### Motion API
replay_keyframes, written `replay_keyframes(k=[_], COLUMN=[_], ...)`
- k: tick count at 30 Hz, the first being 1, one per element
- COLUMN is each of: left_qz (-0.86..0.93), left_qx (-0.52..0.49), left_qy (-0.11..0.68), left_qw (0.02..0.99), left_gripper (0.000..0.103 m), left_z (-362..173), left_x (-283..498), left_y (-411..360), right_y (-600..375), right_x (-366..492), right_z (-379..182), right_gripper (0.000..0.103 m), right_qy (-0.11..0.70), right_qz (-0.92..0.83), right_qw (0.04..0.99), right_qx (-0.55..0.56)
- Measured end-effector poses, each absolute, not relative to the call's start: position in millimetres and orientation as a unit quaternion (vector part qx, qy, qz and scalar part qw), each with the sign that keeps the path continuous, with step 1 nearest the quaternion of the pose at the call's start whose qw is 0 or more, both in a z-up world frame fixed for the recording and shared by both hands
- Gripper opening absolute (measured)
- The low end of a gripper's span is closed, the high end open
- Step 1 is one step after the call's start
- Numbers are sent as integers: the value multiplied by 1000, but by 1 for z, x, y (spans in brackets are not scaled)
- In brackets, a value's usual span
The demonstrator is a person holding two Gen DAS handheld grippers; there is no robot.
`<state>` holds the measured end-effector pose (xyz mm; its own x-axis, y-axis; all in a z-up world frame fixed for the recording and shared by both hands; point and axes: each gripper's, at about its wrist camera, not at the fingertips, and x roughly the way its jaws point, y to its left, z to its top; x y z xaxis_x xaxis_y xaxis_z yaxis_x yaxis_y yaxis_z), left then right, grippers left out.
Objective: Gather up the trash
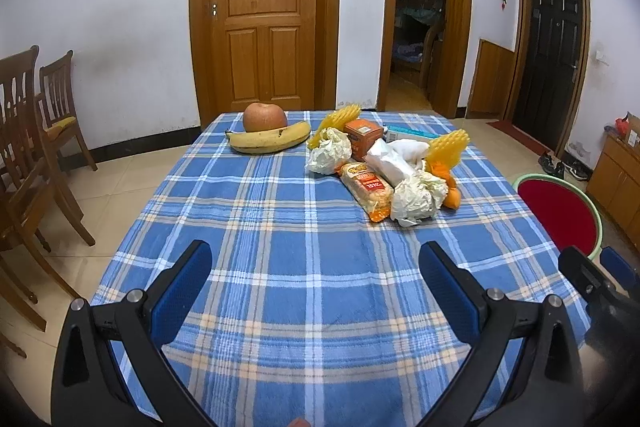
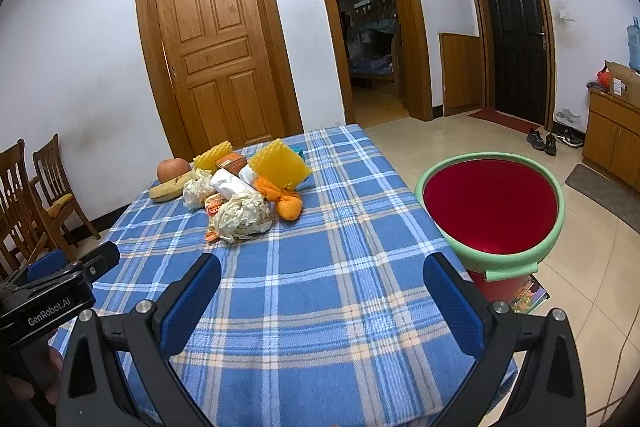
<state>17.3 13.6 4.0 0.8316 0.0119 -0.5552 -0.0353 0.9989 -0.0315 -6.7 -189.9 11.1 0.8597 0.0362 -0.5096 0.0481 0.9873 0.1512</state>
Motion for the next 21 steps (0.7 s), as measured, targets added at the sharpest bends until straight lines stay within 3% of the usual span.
replay_keyframes(k=[21], left_qz=[-4], left_qx=[-29], left_qy=[385], left_qw=[922], left_gripper=[102], left_z=[-3], left_x=[164], left_y=[17], right_y=[-204], right_x=[113], right_z=[19], right_gripper=[103], right_qy=[352], right_qz=[39], right_qw=[934], right_qx=[43])
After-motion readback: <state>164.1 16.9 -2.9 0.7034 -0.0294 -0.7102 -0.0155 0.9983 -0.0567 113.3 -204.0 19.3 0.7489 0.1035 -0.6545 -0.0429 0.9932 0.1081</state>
